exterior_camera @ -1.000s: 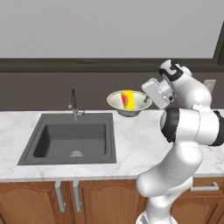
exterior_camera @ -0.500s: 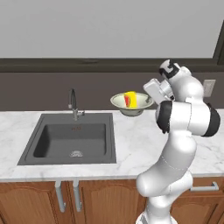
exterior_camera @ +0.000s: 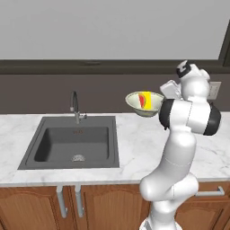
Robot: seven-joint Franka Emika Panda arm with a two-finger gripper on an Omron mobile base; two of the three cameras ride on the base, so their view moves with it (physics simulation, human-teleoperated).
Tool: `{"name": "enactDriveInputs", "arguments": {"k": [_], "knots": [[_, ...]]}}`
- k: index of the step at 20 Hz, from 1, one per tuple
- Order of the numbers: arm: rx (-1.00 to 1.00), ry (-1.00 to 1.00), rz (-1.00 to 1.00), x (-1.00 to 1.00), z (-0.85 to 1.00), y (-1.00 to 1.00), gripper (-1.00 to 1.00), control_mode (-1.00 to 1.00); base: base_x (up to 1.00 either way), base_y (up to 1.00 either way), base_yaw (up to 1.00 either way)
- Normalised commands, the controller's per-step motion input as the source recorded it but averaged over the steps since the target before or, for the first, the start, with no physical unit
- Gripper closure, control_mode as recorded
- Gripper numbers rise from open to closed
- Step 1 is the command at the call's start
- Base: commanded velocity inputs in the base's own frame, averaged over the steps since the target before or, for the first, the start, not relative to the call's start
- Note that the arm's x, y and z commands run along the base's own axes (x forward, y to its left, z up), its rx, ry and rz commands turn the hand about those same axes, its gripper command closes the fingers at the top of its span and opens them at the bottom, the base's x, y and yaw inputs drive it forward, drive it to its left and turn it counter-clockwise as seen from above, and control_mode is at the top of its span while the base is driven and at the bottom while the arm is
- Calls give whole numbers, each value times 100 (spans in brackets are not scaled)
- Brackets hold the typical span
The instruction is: Place the cup inside the bowl on the dining table and move the bowl to any counter.
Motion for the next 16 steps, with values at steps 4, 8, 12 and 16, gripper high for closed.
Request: {"name": "enactDriveInputs", "arguments": {"k": [4,8,12,16], "knots": [[0,-15,0,0,-9,-37,100,-100,0,0,0],[0,-1,0,0,0,-8,100,-100,0,0,0],[-2,0,0,0,0,-1,100,-100,0,0,0],[-12,1,-3,0,0,-19,100,-100,0,0,0]]}}
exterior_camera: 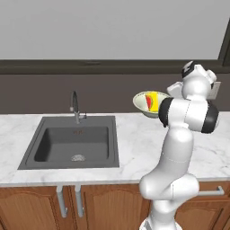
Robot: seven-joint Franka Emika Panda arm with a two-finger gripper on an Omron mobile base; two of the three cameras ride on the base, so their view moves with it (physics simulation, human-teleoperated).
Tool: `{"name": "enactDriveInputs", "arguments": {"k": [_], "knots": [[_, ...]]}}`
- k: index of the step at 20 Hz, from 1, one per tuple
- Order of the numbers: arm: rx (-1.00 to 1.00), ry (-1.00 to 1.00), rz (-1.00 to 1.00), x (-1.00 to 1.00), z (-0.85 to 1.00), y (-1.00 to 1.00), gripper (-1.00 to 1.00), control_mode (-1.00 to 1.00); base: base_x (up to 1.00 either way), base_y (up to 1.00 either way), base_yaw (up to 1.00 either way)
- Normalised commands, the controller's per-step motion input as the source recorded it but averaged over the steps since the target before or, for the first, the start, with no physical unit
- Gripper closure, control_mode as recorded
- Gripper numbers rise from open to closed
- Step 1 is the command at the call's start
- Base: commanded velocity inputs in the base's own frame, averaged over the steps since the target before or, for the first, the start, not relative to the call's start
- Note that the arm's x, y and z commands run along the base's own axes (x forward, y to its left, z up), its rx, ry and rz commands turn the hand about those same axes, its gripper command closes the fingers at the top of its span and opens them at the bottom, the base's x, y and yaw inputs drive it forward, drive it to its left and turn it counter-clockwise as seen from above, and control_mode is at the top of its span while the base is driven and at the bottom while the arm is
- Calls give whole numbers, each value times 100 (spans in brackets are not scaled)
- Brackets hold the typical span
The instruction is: Place the cup inside the bowl on the dining table and move the bowl to any counter.
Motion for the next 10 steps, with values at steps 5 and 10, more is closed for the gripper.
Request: {"name": "enactDriveInputs", "arguments": {"k": [5,10], "knots": [[-16,1,-2,-1,-3,-22,100,-100,0,0,0],[-5,-2,0,-1,-3,-6,100,-100,0,0,0]]}}
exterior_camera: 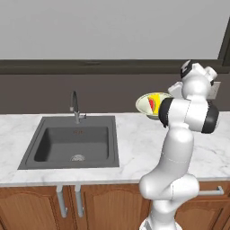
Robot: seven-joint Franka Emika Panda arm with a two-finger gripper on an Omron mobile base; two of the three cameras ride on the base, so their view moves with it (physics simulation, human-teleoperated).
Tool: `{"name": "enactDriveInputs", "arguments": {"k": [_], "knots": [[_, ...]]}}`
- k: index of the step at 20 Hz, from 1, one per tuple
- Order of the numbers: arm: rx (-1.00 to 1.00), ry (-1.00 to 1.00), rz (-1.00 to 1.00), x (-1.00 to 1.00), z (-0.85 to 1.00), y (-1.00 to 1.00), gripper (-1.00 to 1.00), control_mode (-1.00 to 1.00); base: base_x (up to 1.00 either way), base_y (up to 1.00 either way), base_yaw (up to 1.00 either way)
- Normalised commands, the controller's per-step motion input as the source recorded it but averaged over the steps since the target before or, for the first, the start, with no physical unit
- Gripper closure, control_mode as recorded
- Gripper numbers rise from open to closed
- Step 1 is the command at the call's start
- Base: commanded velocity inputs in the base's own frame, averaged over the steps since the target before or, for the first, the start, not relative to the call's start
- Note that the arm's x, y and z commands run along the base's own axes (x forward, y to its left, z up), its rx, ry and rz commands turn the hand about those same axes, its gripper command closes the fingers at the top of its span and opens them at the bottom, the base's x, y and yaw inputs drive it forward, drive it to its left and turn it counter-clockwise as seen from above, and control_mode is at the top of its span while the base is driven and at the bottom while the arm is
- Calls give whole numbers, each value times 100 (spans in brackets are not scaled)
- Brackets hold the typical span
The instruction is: Place the cup inside the bowl on the dining table and move the bowl to any counter.
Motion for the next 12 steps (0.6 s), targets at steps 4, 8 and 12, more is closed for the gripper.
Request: {"name": "enactDriveInputs", "arguments": {"k": [4,8,12], "knots": [[0,-2,0,0,-30,-2,100,-100,0,0,0],[0,0,0,0,-45,0,100,-100,0,0,0],[0,4,0,0,-37,-2,100,-100,0,0,0]]}}
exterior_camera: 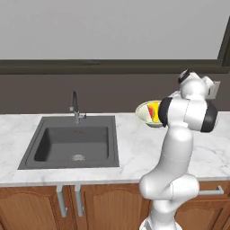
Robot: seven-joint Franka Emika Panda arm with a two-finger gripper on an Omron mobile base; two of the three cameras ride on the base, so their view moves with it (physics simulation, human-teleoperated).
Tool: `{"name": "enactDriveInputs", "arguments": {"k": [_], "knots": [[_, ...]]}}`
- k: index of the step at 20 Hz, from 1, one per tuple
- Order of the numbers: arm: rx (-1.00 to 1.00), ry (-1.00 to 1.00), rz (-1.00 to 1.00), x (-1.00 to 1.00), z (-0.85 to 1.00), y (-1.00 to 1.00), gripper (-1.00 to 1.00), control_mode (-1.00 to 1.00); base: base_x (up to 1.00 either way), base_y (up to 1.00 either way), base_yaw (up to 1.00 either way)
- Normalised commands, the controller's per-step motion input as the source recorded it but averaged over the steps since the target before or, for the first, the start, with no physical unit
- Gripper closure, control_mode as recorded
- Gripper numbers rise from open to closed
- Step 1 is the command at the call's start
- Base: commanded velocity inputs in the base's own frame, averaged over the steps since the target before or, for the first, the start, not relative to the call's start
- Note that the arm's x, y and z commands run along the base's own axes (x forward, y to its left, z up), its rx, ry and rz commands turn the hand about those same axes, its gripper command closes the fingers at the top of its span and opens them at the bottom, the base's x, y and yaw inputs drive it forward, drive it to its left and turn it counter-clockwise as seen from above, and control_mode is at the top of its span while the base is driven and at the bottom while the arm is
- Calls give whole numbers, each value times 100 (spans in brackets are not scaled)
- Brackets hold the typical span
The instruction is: Place the cup inside the bowl on the dining table and move the bowl to any counter.
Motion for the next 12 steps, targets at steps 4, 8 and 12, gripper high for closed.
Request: {"name": "enactDriveInputs", "arguments": {"k": [4,8,12], "knots": [[0,7,0,0,-24,-10,100,-100,0,0,0],[0,9,0,0,0,-19,100,-100,0,0,0],[6,14,0,0,-3,-26,100,-100,0,0,0]]}}
